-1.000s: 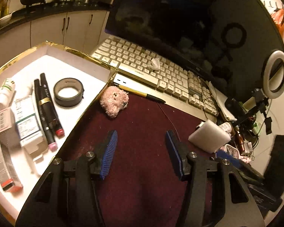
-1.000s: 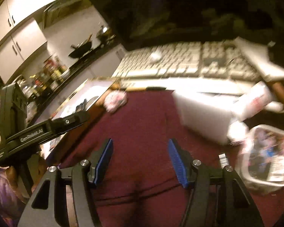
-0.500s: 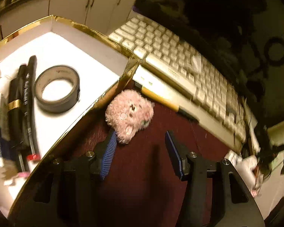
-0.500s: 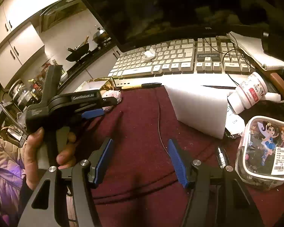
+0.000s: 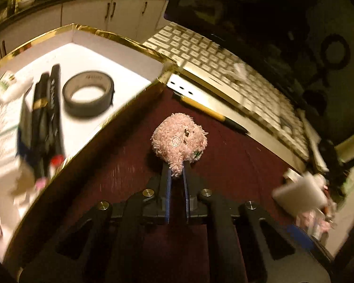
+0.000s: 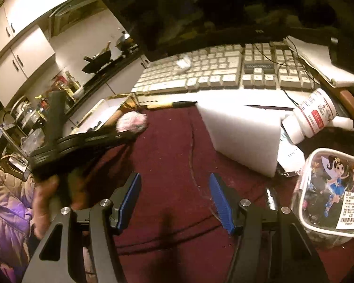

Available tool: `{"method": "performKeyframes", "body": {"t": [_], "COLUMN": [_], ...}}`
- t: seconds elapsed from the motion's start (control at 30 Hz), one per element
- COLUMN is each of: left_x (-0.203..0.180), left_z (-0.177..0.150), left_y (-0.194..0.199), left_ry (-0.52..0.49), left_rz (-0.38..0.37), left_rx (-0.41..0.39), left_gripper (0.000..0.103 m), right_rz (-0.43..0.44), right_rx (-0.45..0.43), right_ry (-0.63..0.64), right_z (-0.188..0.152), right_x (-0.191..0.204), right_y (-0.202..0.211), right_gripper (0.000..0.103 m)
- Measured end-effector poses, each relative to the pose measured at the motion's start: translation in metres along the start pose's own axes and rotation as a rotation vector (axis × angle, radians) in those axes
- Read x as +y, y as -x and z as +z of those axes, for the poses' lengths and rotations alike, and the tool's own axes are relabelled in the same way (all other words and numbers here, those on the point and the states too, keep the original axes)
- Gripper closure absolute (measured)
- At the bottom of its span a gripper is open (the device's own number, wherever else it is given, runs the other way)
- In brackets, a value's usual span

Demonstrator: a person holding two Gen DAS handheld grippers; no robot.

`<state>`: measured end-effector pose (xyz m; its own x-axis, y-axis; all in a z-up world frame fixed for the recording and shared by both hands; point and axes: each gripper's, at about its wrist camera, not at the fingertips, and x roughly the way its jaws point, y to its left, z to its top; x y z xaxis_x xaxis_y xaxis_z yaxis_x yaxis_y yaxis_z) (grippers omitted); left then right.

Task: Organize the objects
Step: 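Grasp the pink plush toy with the left tool, then grasp the white foam block with the right tool while the left tool holds the plush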

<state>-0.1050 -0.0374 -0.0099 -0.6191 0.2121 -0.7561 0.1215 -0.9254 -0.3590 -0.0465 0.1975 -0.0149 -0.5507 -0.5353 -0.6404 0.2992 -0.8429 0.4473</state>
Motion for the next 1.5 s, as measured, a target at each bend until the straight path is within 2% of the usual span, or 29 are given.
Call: {"method": "performKeyframes", "body": {"t": [0.13,0.2,0.3,0.37,0.43,0.5,0.53,0.67,0.73,0.83,0.93,1.0,1.07,1.17,1.3,1.4,1.5], "left_x": [-0.011,-0.014,-0.014,-0.018,-0.02,-0.02,-0.02,-0.018,-0.015,-0.017,-0.023,-0.023,-0.025,-0.028,-0.028,-0.022,-0.021], "left_z": [-0.023,-0.029,-0.03,-0.029,-0.029,-0.028,-0.026,-0.019,-0.017,-0.022,-0.026,-0.026,-0.026,-0.027,-0.029,-0.029,-0.033], "left_y": [0.024,0.023,0.023,0.029,0.038,0.043,0.044,0.026,0.014,0.005,0.004,0.002,0.001,0.003,0.006,0.008,0.014], "left_ry": [-0.053,-0.074,-0.077,-0.116,-0.132,-0.142,-0.143,-0.121,-0.082,-0.099,-0.12,-0.104,-0.106,-0.123,-0.127,-0.103,-0.096], "left_rz": [-0.074,-0.099,-0.123,-0.136,-0.163,-0.187,-0.19,-0.139,-0.114,-0.117,-0.094,-0.103,-0.075,-0.045,-0.048,-0.082,-0.08], "left_rx": [-0.001,0.036,0.042,0.027,0.001,-0.022,-0.028,-0.011,0.016,0.047,0.015,0.018,0.011,-0.016,-0.024,-0.004,-0.011], "left_gripper": [0.095,0.095,0.092,0.071,0.059,0.058,0.058,0.058,0.058,0.058,0.059,0.068,0.071,0.078,0.079,0.079,0.079], "right_rz": [-0.004,-0.02,-0.028,-0.023,-0.019,-0.031,-0.039,-0.144,-0.183,-0.211,-0.238,-0.222,-0.186,-0.171,-0.127,-0.112,-0.058], "right_rx": [0.002,0.008,-0.007,-0.021,-0.044,-0.088,-0.102,-0.155,-0.137,-0.086,-0.059,-0.065,-0.054,-0.034,-0.036,-0.055,-0.042], "right_ry": [0.005,0.019,0.071,0.122,0.171,0.211,0.226,0.272,0.275,0.262,0.286,0.269,0.25,0.234,0.222,0.215,0.153], "right_z": [-0.001,0.0,0.0,0.002,0.007,0.014,0.017,0.036,0.044,0.049,0.044,0.042,0.042,0.041,0.04,0.041,0.046], "right_x": [-0.001,0.0,0.004,0.008,0.011,0.015,0.016,0.016,0.009,-0.003,-0.008,-0.014,-0.018,-0.022,-0.022,-0.02,-0.02], "right_y": [-0.001,-0.001,0.007,0.018,0.031,0.045,0.048,0.051,0.041,0.021,0.009,0.007,0.006,0.003,0.006,0.011,0.013], "right_gripper": [0.043,0.043,0.042,0.042,0.042,0.042,0.038,0.035,0.034,0.034,0.034,0.035,0.04,0.073,0.09,0.09,0.09]}}
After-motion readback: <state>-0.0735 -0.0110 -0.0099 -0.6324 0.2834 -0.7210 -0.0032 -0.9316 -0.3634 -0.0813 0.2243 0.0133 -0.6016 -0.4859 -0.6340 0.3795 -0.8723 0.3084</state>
